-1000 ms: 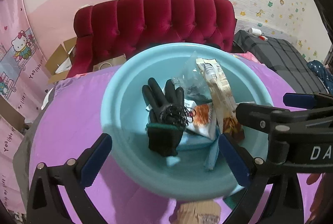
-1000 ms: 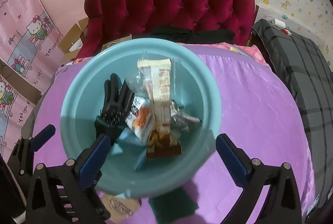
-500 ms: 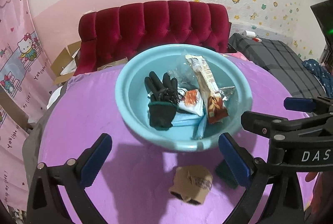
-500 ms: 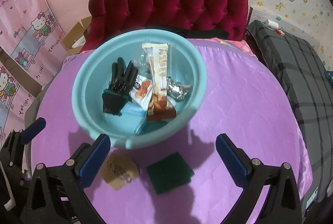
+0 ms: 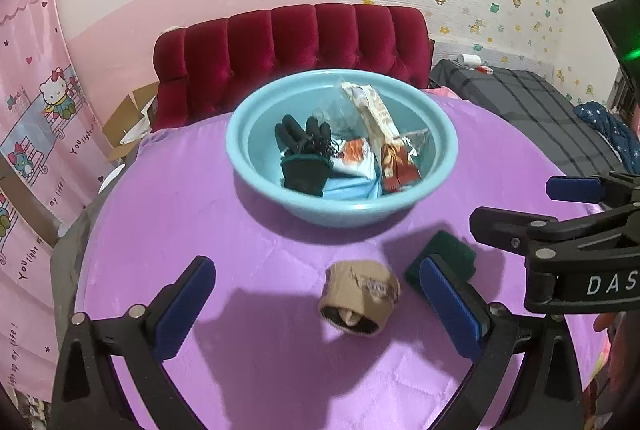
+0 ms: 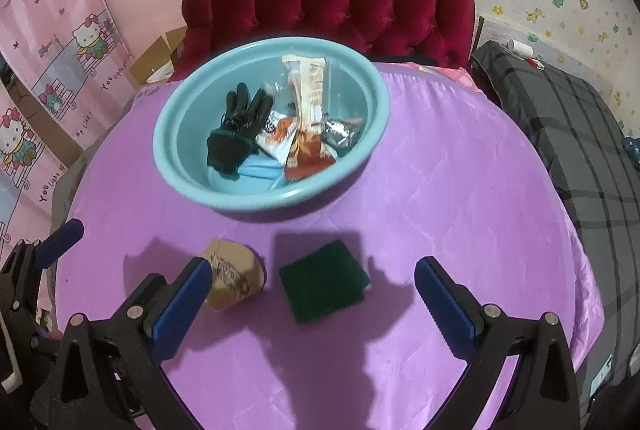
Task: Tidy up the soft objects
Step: 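Withdraw both tools toward the beige sock and green scouring pad, then grasp the beige sock with the left tool while the right tool grasps the green scouring pad, then carry the beige sock and green scouring pad with both tools over the basin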
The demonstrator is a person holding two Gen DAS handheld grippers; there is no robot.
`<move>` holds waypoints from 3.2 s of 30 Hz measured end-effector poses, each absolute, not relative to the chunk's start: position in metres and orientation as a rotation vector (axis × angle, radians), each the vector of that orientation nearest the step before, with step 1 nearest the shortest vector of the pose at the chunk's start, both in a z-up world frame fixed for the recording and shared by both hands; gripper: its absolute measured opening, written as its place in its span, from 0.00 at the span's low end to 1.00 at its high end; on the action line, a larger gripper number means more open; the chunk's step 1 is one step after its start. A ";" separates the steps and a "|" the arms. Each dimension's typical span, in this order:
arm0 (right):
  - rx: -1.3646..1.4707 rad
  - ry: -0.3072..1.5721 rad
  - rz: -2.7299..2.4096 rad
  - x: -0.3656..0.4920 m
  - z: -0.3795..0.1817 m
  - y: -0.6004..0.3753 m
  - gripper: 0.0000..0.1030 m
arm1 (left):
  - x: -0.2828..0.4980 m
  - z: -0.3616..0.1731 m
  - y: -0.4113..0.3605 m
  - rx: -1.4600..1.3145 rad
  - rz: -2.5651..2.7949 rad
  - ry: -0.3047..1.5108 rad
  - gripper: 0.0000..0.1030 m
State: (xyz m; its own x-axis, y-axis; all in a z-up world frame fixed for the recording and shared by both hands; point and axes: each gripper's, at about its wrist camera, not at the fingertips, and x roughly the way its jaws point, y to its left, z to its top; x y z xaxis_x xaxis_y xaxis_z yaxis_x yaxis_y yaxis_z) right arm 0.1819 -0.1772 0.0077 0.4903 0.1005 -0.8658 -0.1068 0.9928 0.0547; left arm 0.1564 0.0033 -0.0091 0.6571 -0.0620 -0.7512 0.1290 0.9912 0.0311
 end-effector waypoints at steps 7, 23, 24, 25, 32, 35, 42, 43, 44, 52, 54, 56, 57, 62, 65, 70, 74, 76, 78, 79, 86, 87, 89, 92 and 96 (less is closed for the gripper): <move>-0.018 1.032 0.119 0.159 -0.010 -0.181 1.00 | 0.135 -0.027 0.000 0.108 -0.112 0.846 1.00; -0.041 1.004 0.108 0.134 -0.049 -0.186 1.00 | 0.111 -0.061 -0.006 0.109 -0.120 0.843 1.00; -0.039 1.002 0.108 0.134 -0.051 -0.187 1.00 | 0.111 -0.063 -0.006 0.106 -0.121 0.843 1.00; -0.037 1.001 0.106 0.134 -0.053 -0.189 1.00 | 0.111 -0.065 -0.007 0.099 -0.124 0.844 1.00; -0.030 1.000 0.103 0.136 -0.060 -0.195 1.00 | 0.116 -0.073 -0.013 0.104 -0.127 0.851 1.00; -0.027 1.004 0.099 0.140 -0.063 -0.199 1.00 | 0.121 -0.075 -0.015 0.097 -0.124 0.856 1.00; -0.021 1.014 0.100 0.149 -0.071 -0.208 1.00 | 0.138 -0.085 -0.019 0.086 -0.119 0.874 1.00; -0.020 1.013 0.101 0.151 -0.072 -0.209 1.00 | 0.141 -0.086 -0.020 0.082 -0.119 0.875 1.00; -0.020 1.018 0.102 0.153 -0.073 -0.210 1.00 | 0.144 -0.087 -0.021 0.078 -0.122 0.878 1.00; -0.014 1.045 0.103 0.169 -0.083 -0.216 1.00 | 0.165 -0.100 -0.030 0.069 -0.137 0.921 0.97; -0.013 1.048 0.102 0.172 -0.085 -0.217 1.00 | 0.168 -0.102 -0.033 0.072 -0.148 0.926 0.83; -0.010 1.054 0.105 0.173 -0.087 -0.218 1.00 | 0.171 -0.104 -0.035 0.079 -0.150 0.930 0.57; -0.009 1.056 0.105 0.174 -0.088 -0.218 1.00 | 0.172 -0.105 -0.036 0.081 -0.156 0.934 0.39; -0.005 1.065 0.105 0.178 -0.090 -0.218 1.00 | 0.172 -0.107 -0.038 0.089 -0.187 0.928 0.23; -0.005 1.069 0.111 0.180 -0.090 -0.216 1.00 | 0.172 -0.105 -0.035 0.079 -0.190 0.930 0.22; 0.003 1.082 0.131 0.185 -0.091 -0.211 1.00 | 0.172 -0.103 -0.023 0.046 -0.167 0.956 0.22; -0.007 1.083 0.145 0.191 -0.094 -0.204 1.00 | 0.170 -0.099 -0.014 0.024 -0.142 0.947 0.22; -0.005 1.088 0.151 0.193 -0.098 -0.200 0.96 | 0.167 -0.098 -0.011 0.023 -0.132 0.940 0.22; -0.007 1.102 0.159 0.196 -0.102 -0.194 0.90 | 0.166 -0.099 -0.009 0.029 -0.124 0.944 0.22; -0.014 1.109 0.165 0.196 -0.106 -0.191 0.88 | 0.165 -0.101 -0.009 0.026 -0.122 0.947 0.22; -0.093 1.126 0.156 0.197 -0.119 -0.174 0.11 | 0.161 -0.103 -0.006 0.018 -0.121 0.953 0.22; -0.094 1.124 0.156 0.196 -0.117 -0.174 0.09 | 0.161 -0.103 -0.006 0.018 -0.122 0.954 0.22; -0.079 1.132 0.169 0.195 -0.114 -0.174 0.09 | 0.160 -0.101 -0.005 0.018 -0.124 0.960 0.22; -0.076 1.129 0.177 0.191 -0.107 -0.174 0.09 | 0.162 -0.098 -0.004 0.013 -0.130 0.968 0.22; -0.074 1.139 0.184 0.188 -0.100 -0.172 0.09 | 0.162 -0.092 -0.002 0.010 -0.136 0.978 0.22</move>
State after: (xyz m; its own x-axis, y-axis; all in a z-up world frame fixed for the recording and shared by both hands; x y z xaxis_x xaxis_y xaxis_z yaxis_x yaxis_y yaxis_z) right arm 0.1876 -0.1720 -0.0997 0.4052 0.1081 -0.9078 -0.1833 0.9824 0.0352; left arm 0.1616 -0.0019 -0.0924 0.5505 -0.1104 -0.8275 0.1192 0.9915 -0.0529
